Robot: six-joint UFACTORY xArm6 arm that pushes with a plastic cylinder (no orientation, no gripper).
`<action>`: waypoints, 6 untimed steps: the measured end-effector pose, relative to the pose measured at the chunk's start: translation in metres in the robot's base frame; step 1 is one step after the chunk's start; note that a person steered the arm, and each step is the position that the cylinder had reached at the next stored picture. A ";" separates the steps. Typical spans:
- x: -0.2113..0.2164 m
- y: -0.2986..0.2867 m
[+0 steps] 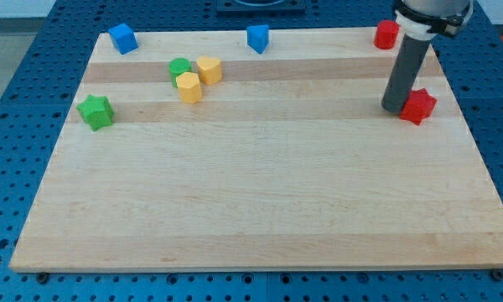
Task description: Place your arm at the center of the board
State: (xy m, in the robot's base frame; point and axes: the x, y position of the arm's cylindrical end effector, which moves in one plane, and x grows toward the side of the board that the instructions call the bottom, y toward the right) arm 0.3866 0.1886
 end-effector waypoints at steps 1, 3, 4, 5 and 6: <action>0.007 -0.027; 0.024 -0.082; 0.024 -0.112; 0.024 -0.144; 0.024 -0.167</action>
